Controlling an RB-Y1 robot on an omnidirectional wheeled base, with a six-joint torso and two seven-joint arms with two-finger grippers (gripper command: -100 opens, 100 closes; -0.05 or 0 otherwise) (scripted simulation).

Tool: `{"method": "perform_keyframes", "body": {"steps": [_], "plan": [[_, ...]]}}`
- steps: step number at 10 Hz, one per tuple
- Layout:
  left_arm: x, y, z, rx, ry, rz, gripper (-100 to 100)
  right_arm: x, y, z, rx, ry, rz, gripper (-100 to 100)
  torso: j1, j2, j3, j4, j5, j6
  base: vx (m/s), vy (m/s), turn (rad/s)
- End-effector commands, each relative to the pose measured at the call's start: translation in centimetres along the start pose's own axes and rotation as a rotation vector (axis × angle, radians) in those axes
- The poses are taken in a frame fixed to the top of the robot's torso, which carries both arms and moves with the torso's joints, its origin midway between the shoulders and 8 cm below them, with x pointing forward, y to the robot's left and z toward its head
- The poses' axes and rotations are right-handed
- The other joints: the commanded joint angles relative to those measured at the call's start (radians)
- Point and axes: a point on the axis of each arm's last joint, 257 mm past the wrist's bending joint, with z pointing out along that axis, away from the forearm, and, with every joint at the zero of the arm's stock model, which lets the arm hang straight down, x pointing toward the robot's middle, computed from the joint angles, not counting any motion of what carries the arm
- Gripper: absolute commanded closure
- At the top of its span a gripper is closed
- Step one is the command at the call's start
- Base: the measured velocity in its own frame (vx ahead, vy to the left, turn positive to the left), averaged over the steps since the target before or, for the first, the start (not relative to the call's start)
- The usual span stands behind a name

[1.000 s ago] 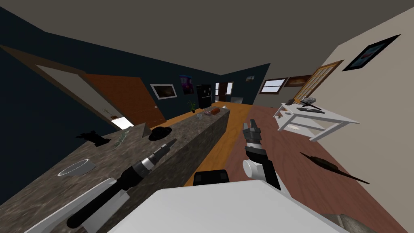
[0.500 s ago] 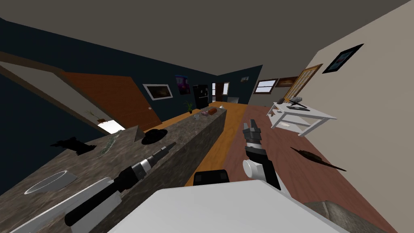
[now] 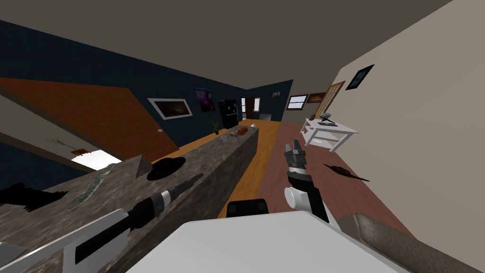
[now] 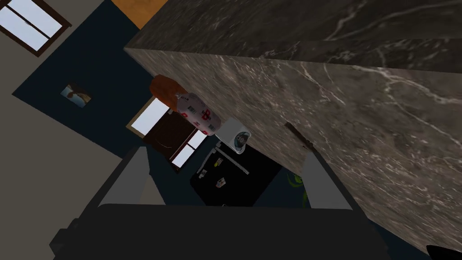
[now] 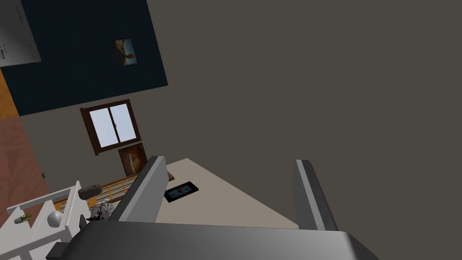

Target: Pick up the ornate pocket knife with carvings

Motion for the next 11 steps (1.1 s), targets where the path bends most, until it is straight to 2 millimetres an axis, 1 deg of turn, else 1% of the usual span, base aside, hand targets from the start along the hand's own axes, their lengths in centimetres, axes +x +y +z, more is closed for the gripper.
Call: {"method": "perform_keyframes", "body": {"steps": [1,2,3,4,6,7,9,11], "plan": [[1.0,3.2,-0.5,-0.088,0.048,0.018,-100,0.0,0.0,0.0,0.0,0.0,0.0,0,0.0,0.0,0.0,0.0,0.0,0.0,0.029,-0.027,-0.336],[1.0,3.2,-0.5,-0.089,0.056,0.028,-100,0.0,0.0,0.0,0.0,0.0,0.0,0,0.0,-0.001,0.0,0.0,0.0,0.0,0.021,-0.013,-0.123],[1.6,5.2,-1.1,-0.143,0.086,0.041,-100,0.0,0.0,0.0,0.0,0.0,0.0,0,0.0,0.0,0.0,0.0,0.0,-0.001,0.017,-0.015,-0.204],[1.6,5.2,-1.1,-0.143,0.086,0.041,-100,0.0,0.0,0.0,0.0,0.0,0.0,0,0.0,0.0,0.0,0.0,0.0,0.0,0.012,-0.006,-0.111],[2.5,8.9,-2.6,-0.249,0.142,0.067,-100,0.0,0.0,0.0,0.0,0.0,0.0,0,0.001,0.0,0.0,0.0,0.0,0.0,0.019,-0.012,-0.28],[2.5,8.9,-2.6,-0.249,0.142,0.067,-100,0.0,0.0,0.0,0.0,0.0,0.0,0,0.0,0.0,0.0,0.0,0.0,0.0,0.016,-0.007,-0.125],[3.1,12.4,-4.3,-0.348,0.19,0.093,-100,0.0,0.0,0.0,0.0,0.0,0.0,0,0.0,0.0,0.0,0.0,0.0,0.0,0.02,-0.014,-0.258],[3.5,15.4,-6.2,-0.438,0.233,0.12,-100,0.0,0.0,0.0,0.0,0.0,0.0,0,0.0,0.0,0.0,0.0,0.0,-0.001,0.027,-0.01,-0.287]]}}
